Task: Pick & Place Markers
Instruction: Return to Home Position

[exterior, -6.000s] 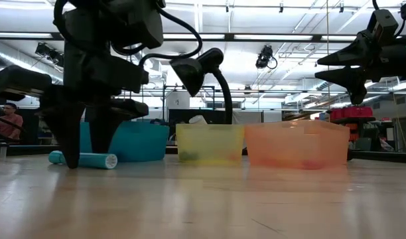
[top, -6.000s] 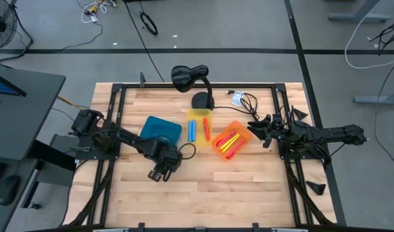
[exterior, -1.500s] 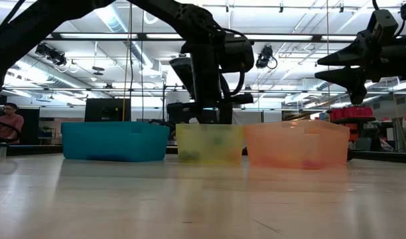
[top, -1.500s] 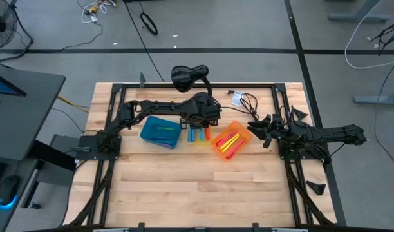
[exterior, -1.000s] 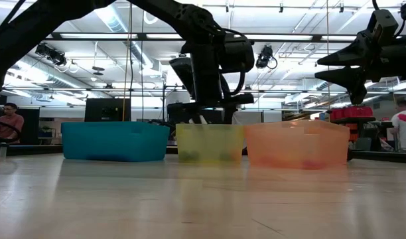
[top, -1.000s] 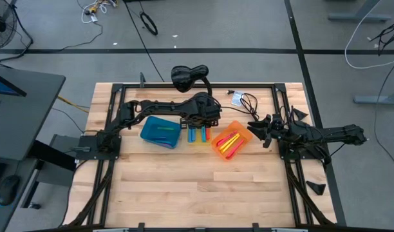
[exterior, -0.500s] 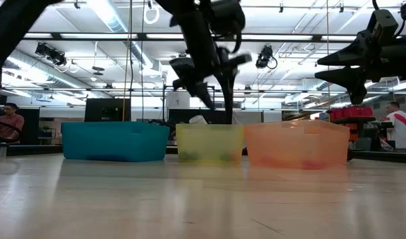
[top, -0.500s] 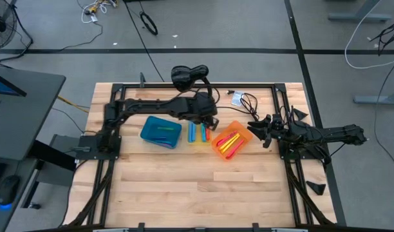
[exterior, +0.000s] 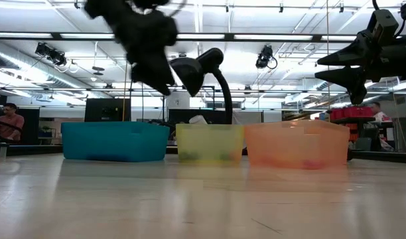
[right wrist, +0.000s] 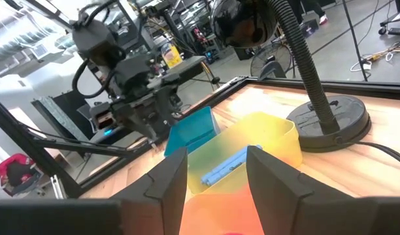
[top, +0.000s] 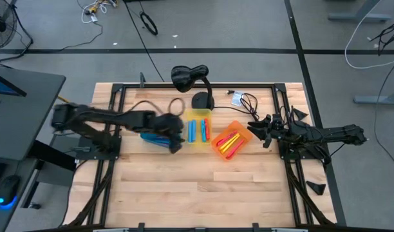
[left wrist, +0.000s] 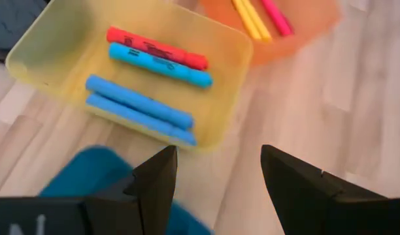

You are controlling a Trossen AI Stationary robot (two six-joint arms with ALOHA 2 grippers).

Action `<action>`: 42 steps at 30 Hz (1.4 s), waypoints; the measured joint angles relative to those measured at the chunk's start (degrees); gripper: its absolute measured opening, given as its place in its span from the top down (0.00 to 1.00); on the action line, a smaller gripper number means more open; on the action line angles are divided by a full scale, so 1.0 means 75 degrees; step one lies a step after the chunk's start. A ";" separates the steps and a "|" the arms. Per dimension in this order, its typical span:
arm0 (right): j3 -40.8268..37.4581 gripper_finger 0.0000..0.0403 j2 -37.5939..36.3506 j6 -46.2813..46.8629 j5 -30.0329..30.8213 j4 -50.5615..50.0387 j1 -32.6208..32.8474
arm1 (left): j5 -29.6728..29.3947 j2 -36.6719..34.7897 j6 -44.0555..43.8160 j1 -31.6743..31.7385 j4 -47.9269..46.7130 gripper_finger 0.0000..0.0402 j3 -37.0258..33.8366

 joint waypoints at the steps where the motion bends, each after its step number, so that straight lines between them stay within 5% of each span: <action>1: 0.0000 0.60 0.0000 0.0000 0.0003 0.0000 0.0000 | -0.0002 -0.0356 0.0105 -0.0050 0.0221 0.43 -0.0407; 18: 0.0000 0.60 0.0000 0.0000 0.0003 -0.0003 0.0000 | -0.0168 -0.5881 0.0633 -0.0427 0.3217 0.43 -0.5620; 25: 0.0000 0.60 0.0000 0.0000 0.0003 -0.0006 -0.0001 | -0.1555 -0.7504 0.2136 -0.0425 0.3457 0.43 -0.6715; 32: 0.0000 0.60 0.0000 0.0003 0.0003 0.0000 -0.0003 | -0.1365 -0.8767 0.2208 -0.0419 0.4602 0.43 -0.7421; 42: 0.0000 0.60 0.0000 0.0000 0.0003 0.0000 -0.0003 | -0.0919 -0.9860 0.2231 -0.0419 0.4507 0.43 -0.7681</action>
